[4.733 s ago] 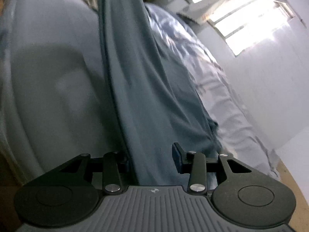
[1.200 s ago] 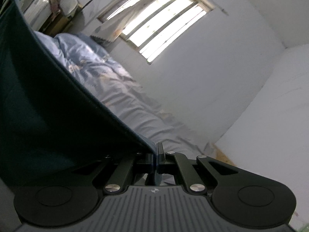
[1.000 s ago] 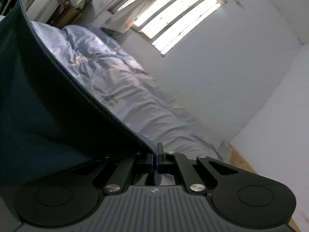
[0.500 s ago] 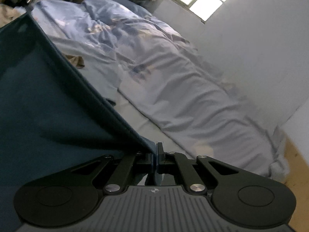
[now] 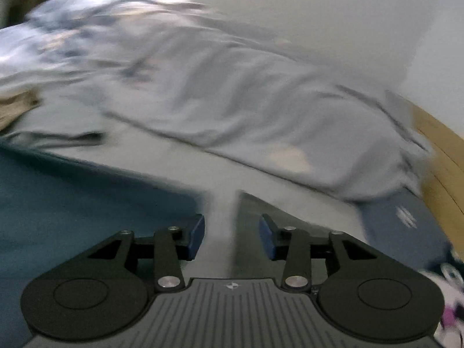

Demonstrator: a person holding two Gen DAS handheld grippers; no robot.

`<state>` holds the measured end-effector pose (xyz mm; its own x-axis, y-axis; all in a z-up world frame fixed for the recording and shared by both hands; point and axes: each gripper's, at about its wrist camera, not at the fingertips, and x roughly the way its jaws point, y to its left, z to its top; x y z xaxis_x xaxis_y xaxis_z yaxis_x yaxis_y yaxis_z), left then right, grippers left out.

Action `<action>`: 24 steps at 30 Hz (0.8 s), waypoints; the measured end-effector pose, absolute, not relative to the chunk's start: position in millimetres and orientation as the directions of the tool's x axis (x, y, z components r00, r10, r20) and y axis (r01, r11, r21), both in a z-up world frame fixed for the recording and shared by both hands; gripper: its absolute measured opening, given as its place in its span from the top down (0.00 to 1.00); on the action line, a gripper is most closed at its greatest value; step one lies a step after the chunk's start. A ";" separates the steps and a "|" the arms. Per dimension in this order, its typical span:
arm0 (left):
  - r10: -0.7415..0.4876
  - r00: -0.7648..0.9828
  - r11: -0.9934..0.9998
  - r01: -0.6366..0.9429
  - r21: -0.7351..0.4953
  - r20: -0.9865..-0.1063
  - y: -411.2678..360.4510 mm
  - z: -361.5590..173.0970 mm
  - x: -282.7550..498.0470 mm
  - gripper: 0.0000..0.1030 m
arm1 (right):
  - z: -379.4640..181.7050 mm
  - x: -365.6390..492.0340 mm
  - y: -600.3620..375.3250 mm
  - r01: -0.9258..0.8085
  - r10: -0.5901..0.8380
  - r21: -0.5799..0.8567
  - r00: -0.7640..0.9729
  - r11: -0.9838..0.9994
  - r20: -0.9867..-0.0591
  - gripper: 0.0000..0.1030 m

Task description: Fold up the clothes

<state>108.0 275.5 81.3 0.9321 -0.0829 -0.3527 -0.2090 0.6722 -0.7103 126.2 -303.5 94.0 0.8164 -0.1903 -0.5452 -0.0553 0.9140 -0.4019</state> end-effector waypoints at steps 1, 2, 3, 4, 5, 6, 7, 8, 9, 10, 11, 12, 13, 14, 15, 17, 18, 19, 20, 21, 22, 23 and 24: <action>-0.086 0.940 0.655 -0.196 -0.730 -0.330 280.4 83.2 103.7 0.49 | 97.4 125.4 -311.8 -0.021 -0.196 -0.361 0.811 0.932 -0.551 0.56; -0.087 0.940 0.650 -0.197 -0.734 -0.329 283.8 85.6 100.0 0.49 | 100.8 125.6 -319.5 -0.005 -0.179 -0.309 0.806 0.951 -0.564 0.56; -0.086 0.940 0.648 -0.198 -0.735 -0.330 286.8 88.1 96.4 0.49 | 103.0 124.4 -322.9 0.009 -0.180 -0.290 0.802 0.957 -0.570 0.56; -0.083 0.939 0.659 -0.200 -0.725 -0.334 288.2 90.9 92.6 0.49 | 105.1 123.1 -326.2 0.022 -0.181 -0.271 0.798 0.962 -0.575 0.56; -0.083 0.938 0.672 -0.196 -0.714 -0.336 289.1 93.2 87.0 0.49 | 108.2 117.6 -325.0 0.019 -0.178 -0.273 0.803 0.962 -0.569 0.56; -0.091 0.937 0.686 -0.187 -0.704 -0.337 290.0 95.5 80.3 0.49 | 111.4 112.2 -323.8 0.016 -0.175 -0.275 0.808 0.961 -0.563 0.56; -0.096 0.934 0.698 -0.183 -0.693 -0.344 290.7 97.6 73.1 0.49 | 114.5 106.6 -322.5 0.012 -0.171 -0.277 0.813 0.961 -0.557 0.56; -0.100 0.931 0.707 -0.182 -0.683 -0.352 291.6 99.5 63.5 0.49 | 119.5 98.2 -318.5 0.002 -0.154 -0.267 0.821 0.964 -0.550 0.56; -0.105 0.931 0.712 -0.175 -0.680 -0.350 293.3 100.6 54.3 0.48 | 124.5 89.9 -314.4 -0.009 -0.136 -0.257 0.829 0.966 -0.542 0.56; -0.110 0.931 0.717 -0.169 -0.676 -0.349 294.8 101.8 44.1 0.47 | 129.5 81.4 -310.3 -0.020 -0.119 -0.248 0.837 0.969 -0.534 0.56; -0.109 0.930 0.720 -0.169 -0.673 -0.350 296.1 103.1 30.7 0.46 | 135.0 70.6 -304.7 -0.029 -0.099 -0.233 0.848 0.972 -0.521 0.55; -0.109 0.930 0.721 -0.169 -0.672 -0.351 297.3 104.2 17.4 0.45 | 140.9 56.8 -299.2 -0.042 -0.074 -0.215 0.860 0.976 -0.504 0.54; -0.111 0.930 0.719 -0.168 -0.674 -0.351 298.4 104.3 4.9 0.43 | 146.7 43.0 -293.7 -0.055 -0.050 -0.198 0.872 0.979 -0.487 0.51; -0.114 0.929 0.717 -0.168 -0.677 -0.351 299.5 104.3 -7.7 0.43 | 151.4 28.5 -286.8 -0.063 -0.031 -0.185 0.884 0.981 -0.466 0.48; -0.116 0.929 0.713 -0.169 -0.680 -0.352 300.6 104.1 -20.6 0.42 | 155.4 13.1 -280.0 -0.074 -0.010 -0.169 0.893 0.983 -0.450 0.48; -0.115 0.927 0.699 -0.179 -0.692 -0.357 302.7 101.9 -49.5 0.41 | 161.0 -16.0 -267.1 -0.094 0.027 -0.139 0.907 0.986 -0.421 0.48; -0.115 0.926 0.692 -0.185 -0.698 -0.359 303.8 100.1 -63.3 0.40 | 162.6 -29.8 -261.0 -0.102 0.043 -0.125 0.911 0.987 -0.409 0.48; -0.117 0.924 0.683 -0.191 -0.705 -0.364 304.5 95.7 -75.3 0.39 | 164.3 -43.6 -255.0 -0.111 0.059 -0.111 0.916 0.988 -0.397 0.48; -0.115 0.921 0.674 -0.203 -0.710 -0.373 304.0 90.8 -89.0 0.39 | 164.1 -57.3 -249.0 -0.126 0.080 -0.093 0.918 0.988 -0.388 0.47; -0.115 0.917 0.665 -0.215 -0.716 -0.382 303.4 85.5 -101.9 0.39 | 164.0 -70.9 -243.1 -0.140 0.102 -0.075 0.920 0.987 -0.378 0.47; -0.122 0.911 0.651 -0.225 -0.724 -0.393 302.6 79.4 -111.8 0.39 | 163.0 -82.1 -237.4 -0.152 0.119 -0.062 0.921 0.986 -0.371 0.47; -0.129 0.905 0.637 -0.237 -0.734 -0.405 301.7 73.0 -121.7 0.39 | 159.5 -91.9 -227.4 -0.167 0.135 -0.055 0.919 0.984 -0.371 0.47; -0.134 0.899 0.617 -0.254 -0.745 -0.417 300.7 65.6 -131.7 0.39 | 156.0 -101.8 -217.4 -0.182 0.152 -0.048 0.916 0.982 -0.370 0.47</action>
<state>-131.7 300.7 65.6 0.8989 -0.1343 -0.4170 -0.2536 0.6165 -0.7454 -101.8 -217.4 156.0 0.9164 0.1521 -0.3703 -0.1823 0.9821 -0.0479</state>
